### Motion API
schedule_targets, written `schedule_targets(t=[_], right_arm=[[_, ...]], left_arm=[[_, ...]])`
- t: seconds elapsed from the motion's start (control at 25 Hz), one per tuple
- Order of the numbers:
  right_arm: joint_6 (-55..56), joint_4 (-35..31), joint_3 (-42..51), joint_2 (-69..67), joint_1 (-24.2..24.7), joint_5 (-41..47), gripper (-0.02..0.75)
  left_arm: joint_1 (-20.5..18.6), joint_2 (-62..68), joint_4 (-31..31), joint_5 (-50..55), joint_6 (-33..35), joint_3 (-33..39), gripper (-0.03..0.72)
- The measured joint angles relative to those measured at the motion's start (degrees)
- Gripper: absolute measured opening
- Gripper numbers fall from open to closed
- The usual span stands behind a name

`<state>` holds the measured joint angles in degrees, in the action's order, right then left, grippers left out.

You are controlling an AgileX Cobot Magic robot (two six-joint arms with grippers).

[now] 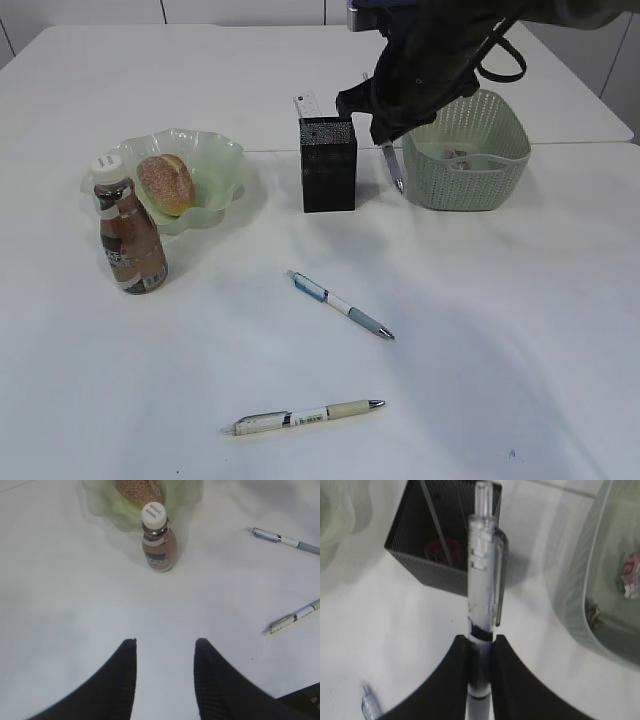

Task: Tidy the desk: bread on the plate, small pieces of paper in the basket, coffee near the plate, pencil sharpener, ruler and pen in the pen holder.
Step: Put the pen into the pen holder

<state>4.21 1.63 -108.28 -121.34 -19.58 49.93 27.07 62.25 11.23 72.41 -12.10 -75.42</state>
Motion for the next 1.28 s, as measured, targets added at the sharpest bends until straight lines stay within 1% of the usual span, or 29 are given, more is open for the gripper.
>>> schedule_targets(t=[0.08,0.12,0.2,0.24,0.28,0.52,0.56,0.6,0.64,0.68,0.72,0.76,0.8,0.84,0.88,0.92,0.96,1.0,1.04,1.12,1.28], right_arm=[[0.00,0.00,0.00,0.00,0.00,-0.96,0.104],[-0.95,0.00,0.00,0.00,0.00,-5.97,0.104],[-1.04,0.00,0.00,0.00,0.00,-7.15,0.104],[-1.54,0.00,0.00,0.00,0.00,-12.75,0.104],[-1.52,0.00,0.00,0.00,0.00,-12.75,0.104],[-2.92,0.00,1.30,0.00,0.00,-25.32,0.104],[-3.33,0.00,2.54,0.00,0.00,-29.42,0.104],[-3.33,0.00,2.54,0.00,0.00,-29.42,0.104],[-3.57,0.00,4.51,0.00,0.00,-35.46,0.104],[-3.57,0.13,6.05,0.00,0.00,-39.09,0.104],[-3.57,0.13,6.05,0.00,0.00,-39.72,0.104],[-3.57,0.37,7.67,0.00,0.00,-44.05,0.104],[-3.57,0.37,7.67,0.00,0.00,-44.05,0.104],[-3.60,1.02,11.32,0.00,0.00,-53.12,0.104],[-3.71,1.25,12.48,0.00,0.00,-55.81,0.104],[-3.71,1.25,12.48,0.00,0.00,-55.81,0.104],[-3.71,1.79,15.40,0.00,0.00,-62.14,0.104],[-3.71,1.90,16.19,0.00,0.00,-64.80,0.104],[-3.71,1.90,16.19,0.00,0.00,-64.80,0.104],[-3.71,2.03,17.83,-0.38,0.00,-72.54,0.104],[-3.71,2.49,17.87,-2.35,0.35,-77.55,0.104]], left_arm=[[0.00,0.00,0.00,0.00,0.00,0.00,0.268],[0.00,0.00,0.00,0.00,0.00,0.00,0.268],[0.00,0.00,0.00,0.00,0.00,0.00,0.268],[0.00,0.00,0.00,0.00,0.00,0.00,0.268],[0.00,0.00,0.00,0.00,0.00,0.00,0.268],[0.00,0.00,0.00,-0.97,0.00,0.00,0.268],[0.00,0.00,0.00,-1.08,0.00,0.00,0.268],[0.00,0.00,0.00,-1.22,0.00,0.00,0.268],[0.00,0.00,0.00,-1.45,0.00,0.00,0.268],[0.00,0.00,0.14,-1.59,0.00,0.00,0.268],[0.00,0.00,0.26,-1.81,0.00,0.00,0.268],[0.00,0.00,0.47,-2.09,0.00,0.00,0.268],[0.00,0.00,0.58,-2.47,0.00,0.00,0.268],[0.00,0.00,0.58,-2.82,0.00,0.00,0.268],[0.00,0.00,0.58,-2.85,0.00,0.00,0.268],[0.00,0.00,0.58,-2.94,0.00,0.00,0.268],[0.00,0.00,0.58,-2.94,0.00,0.00,0.268],[0.00,0.00,0.58,-2.94,0.00,0.00,0.268],[0.00,0.00,0.58,-2.94,0.00,0.00,0.268],[0.00,0.00,0.58,-2.94,0.00,0.00,0.268],[0.00,0.00,0.58,-2.94,0.00,0.00,0.268]])
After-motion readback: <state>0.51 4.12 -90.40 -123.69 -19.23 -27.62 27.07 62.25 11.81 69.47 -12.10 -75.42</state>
